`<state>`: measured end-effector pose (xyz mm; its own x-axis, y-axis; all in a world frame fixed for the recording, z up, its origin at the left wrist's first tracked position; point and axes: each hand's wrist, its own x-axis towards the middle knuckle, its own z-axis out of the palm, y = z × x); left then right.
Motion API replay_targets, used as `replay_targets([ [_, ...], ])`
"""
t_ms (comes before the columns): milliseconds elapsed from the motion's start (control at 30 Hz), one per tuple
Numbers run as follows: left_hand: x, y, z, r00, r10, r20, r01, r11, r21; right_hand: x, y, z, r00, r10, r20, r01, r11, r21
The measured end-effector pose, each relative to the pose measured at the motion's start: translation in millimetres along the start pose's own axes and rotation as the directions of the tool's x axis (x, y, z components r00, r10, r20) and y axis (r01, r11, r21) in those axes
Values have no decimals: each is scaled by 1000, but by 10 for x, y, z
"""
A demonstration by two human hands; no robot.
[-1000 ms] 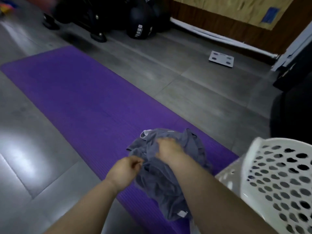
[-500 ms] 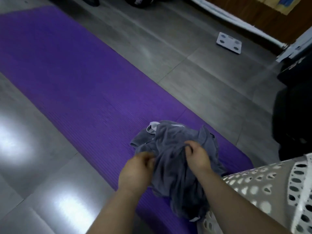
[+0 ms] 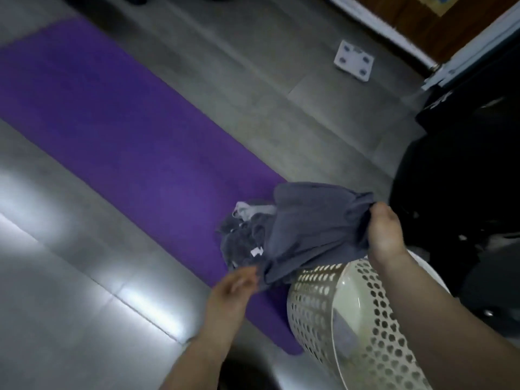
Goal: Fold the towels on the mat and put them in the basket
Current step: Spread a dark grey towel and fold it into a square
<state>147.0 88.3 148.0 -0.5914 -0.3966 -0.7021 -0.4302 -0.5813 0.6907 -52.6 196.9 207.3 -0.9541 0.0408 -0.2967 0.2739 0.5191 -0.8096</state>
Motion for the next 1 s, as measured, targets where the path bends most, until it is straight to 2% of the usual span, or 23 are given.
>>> replay_targets([
  [100, -301, 1156, 252, 949, 276, 155, -299, 942, 151, -309, -865, -451, 994, -67, 82, 55, 988, 142],
  [167, -530, 1745, 475, 896, 381, 228, -420, 894, 158, -507, -1345, -751, 974, -140, 178, 87, 957, 277],
  [233, -759, 2125, 687, 839, 447, 309, -506, 850, 146, -694, -1687, -1018, 941, -230, 249, 138, 931, 338],
  [300, -992, 2382, 861, 794, 468, 386, -552, 822, 139, -838, -1913, -1263, 911, -314, 268, 196, 900, 390],
  [400, -1353, 2688, 1018, 741, 480, 470, -620, 758, 203, -1008, -2079, -1663, 900, -378, 216, 256, 861, 440],
  [500, -1716, 2963, 1089, 710, 544, 446, -683, 686, 251, -1120, -2024, -2064, 917, -378, 126, 306, 870, 387],
  [567, -1952, 3121, 1189, 668, 585, 460, -741, 580, 338, -1156, -1914, -2278, 922, -371, 110, 337, 910, 239],
  [633, -2172, 3197, 1358, 609, 590, 530, -792, 425, 438, -1207, -1881, -2429, 919, -377, 114, 366, 924, 111],
  [700, -2347, 3170, 1554, 556, 564, 610, -828, 311, 467, -1288, -1932, -2516, 866, -474, 160, 462, 881, 104],
  [767, -2485, 3100, 1714, 506, 560, 656, -856, 231, 462, -1449, -2059, -2525, 779, -563, 276, 543, 826, 151],
  [833, -2578, 3040, 1774, 484, 577, 658, -865, 203, 458, -1552, -2151, -2479, 696, -615, 370, 596, 783, 181],
  [867, -2626, 3026, 1763, 471, 585, 660, -870, 184, 458, -1569, -2175, -2465, 683, -628, 373, 610, 771, 183],
  [1000, -2592, 2963, 1506, 489, 642, 590, -837, 155, 525, -1590, -2223, -2330, 721, -621, 309, 583, 784, 215],
])
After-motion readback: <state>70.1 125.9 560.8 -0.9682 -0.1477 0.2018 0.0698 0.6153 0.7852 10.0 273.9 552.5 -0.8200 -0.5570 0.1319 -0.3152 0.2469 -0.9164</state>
